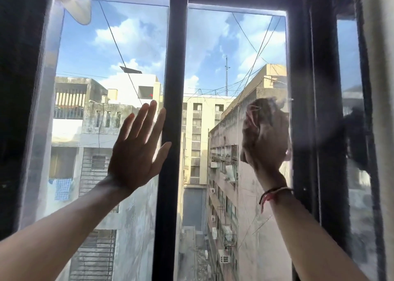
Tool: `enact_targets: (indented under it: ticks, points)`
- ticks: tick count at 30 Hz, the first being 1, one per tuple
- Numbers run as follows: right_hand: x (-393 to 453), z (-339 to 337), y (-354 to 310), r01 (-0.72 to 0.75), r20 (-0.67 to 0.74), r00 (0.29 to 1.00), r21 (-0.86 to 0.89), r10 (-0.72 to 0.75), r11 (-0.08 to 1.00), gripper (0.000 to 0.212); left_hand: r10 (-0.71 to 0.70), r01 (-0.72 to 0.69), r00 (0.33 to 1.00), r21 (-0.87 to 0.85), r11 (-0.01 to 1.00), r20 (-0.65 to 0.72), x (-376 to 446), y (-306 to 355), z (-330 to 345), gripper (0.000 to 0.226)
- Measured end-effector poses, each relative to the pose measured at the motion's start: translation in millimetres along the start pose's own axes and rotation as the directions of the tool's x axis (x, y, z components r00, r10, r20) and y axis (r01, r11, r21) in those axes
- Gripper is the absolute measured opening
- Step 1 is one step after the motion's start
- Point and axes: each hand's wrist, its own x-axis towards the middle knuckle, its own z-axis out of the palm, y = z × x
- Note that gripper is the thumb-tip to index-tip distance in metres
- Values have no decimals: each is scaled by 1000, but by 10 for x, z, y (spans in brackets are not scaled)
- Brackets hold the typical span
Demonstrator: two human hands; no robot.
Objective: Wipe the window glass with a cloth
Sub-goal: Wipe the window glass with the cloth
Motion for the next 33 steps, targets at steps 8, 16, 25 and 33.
enact_targets:
  ticks: [8, 16, 25, 33]
  points:
    - [-789, -31, 250, 692, 246, 668, 139, -702, 708, 56, 23, -24, 999, 12, 1000, 25, -12, -28, -5, 69]
    - [45, 94, -232, 286, 127, 950, 8, -285, 958, 50, 10, -10, 1000, -13, 1000, 16, -32, -17, 48, 70]
    - [-627, -87, 58, 490, 201, 843, 96, -499, 867, 58, 162, -162, 974, -11, 987, 159, -209, -405, -95, 78]
    - [-5, 99, -226, -131, 56, 991, 404, 119, 905, 42, -231, 253, 947, -76, 964, 222, -645, -1294, -303, 88]
